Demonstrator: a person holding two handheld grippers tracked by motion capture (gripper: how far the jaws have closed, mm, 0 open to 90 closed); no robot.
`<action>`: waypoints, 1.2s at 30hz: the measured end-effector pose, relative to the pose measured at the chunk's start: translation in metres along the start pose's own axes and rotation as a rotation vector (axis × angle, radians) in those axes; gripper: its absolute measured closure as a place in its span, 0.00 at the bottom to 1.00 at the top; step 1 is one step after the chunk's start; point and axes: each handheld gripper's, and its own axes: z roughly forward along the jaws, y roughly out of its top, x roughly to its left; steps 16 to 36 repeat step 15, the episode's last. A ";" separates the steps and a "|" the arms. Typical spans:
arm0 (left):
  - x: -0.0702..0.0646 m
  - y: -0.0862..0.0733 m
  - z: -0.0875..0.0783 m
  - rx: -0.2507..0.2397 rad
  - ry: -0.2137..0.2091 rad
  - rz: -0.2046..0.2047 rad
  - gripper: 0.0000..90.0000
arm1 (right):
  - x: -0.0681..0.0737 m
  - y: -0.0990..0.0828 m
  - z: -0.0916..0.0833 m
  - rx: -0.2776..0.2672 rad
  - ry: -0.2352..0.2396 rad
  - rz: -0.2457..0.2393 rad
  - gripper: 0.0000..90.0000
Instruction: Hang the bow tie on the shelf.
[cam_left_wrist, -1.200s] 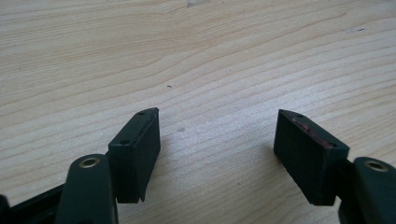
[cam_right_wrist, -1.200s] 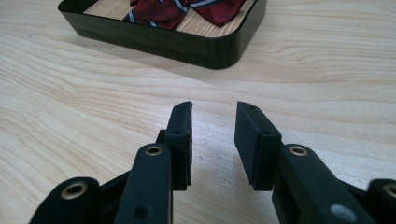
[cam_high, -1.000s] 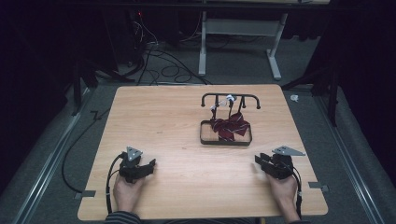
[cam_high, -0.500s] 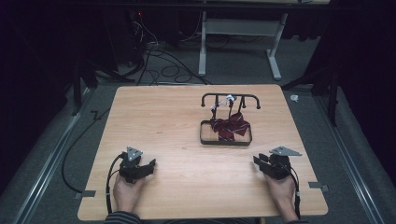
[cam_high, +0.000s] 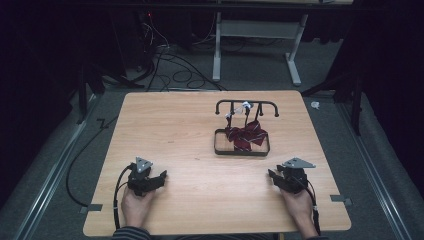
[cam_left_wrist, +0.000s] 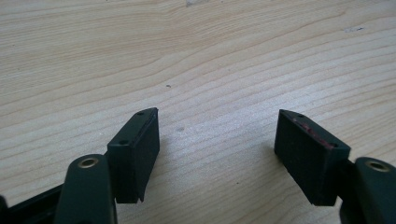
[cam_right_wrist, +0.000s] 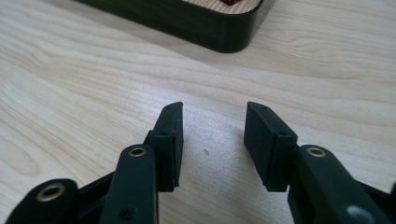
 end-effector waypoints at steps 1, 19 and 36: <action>0.000 0.000 0.000 0.000 -0.001 0.000 0.35 | 0.002 0.000 0.000 -0.001 -0.013 -0.010 0.63; 0.000 0.000 0.000 0.000 0.001 0.001 0.35 | 0.000 0.000 0.000 0.006 0.005 0.009 0.55; 0.000 0.000 0.000 0.000 0.001 0.001 0.35 | 0.000 0.000 0.000 0.006 0.005 0.009 0.55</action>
